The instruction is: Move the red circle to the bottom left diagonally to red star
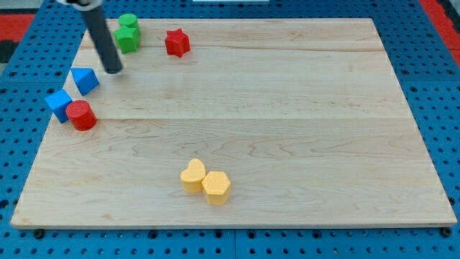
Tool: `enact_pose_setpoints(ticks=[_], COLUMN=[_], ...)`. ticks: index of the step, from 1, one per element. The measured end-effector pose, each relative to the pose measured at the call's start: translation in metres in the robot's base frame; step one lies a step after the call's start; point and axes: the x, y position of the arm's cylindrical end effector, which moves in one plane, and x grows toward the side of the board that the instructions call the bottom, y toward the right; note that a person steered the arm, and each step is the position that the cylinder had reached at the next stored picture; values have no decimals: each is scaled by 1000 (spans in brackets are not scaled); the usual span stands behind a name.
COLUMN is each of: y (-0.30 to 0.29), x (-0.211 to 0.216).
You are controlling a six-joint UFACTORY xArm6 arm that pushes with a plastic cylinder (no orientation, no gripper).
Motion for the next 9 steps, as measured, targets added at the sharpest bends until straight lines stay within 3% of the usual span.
enact_pose_setpoints(ticks=[2, 4, 6, 9], y=[65, 68, 90, 68], x=[54, 61, 97, 121])
